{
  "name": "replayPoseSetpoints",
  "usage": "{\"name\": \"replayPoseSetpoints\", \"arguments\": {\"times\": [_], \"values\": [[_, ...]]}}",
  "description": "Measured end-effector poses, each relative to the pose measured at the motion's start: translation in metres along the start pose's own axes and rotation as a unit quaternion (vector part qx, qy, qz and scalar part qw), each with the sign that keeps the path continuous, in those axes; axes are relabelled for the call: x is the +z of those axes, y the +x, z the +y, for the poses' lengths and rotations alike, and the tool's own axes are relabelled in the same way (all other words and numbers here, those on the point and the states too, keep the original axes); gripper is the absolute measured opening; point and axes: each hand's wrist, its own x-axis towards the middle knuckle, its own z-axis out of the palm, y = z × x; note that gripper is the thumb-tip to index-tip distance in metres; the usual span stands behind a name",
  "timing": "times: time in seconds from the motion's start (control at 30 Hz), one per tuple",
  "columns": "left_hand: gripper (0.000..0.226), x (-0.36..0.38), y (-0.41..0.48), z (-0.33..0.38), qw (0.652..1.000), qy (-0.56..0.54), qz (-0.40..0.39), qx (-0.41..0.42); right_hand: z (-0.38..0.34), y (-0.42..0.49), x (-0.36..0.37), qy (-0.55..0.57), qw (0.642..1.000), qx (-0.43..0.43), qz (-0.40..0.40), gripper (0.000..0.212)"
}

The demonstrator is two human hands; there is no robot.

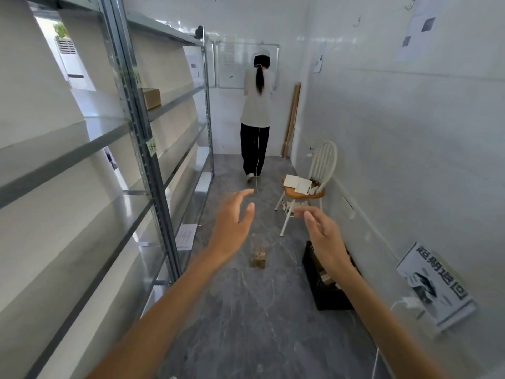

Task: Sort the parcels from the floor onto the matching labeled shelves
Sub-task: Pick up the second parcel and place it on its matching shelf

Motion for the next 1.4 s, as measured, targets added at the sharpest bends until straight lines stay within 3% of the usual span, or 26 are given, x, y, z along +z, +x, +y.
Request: {"name": "replayPoseSetpoints", "arguments": {"times": [0.4,0.77,1.4], "values": [[0.034,0.063,0.107,-0.047,1.0,0.005,-0.014,-0.016,0.077,0.113,-0.003,-0.114,0.993,-0.012,-0.011,0.035],[0.034,0.111,0.19,-0.086,0.999,0.0,-0.013,-0.042,0.137,0.201,0.003,-0.105,0.994,0.011,-0.03,0.034],[0.035,0.157,0.348,-0.211,0.995,0.002,-0.071,-0.069,0.203,0.364,0.084,-0.132,0.988,0.06,-0.058,0.034]]}}
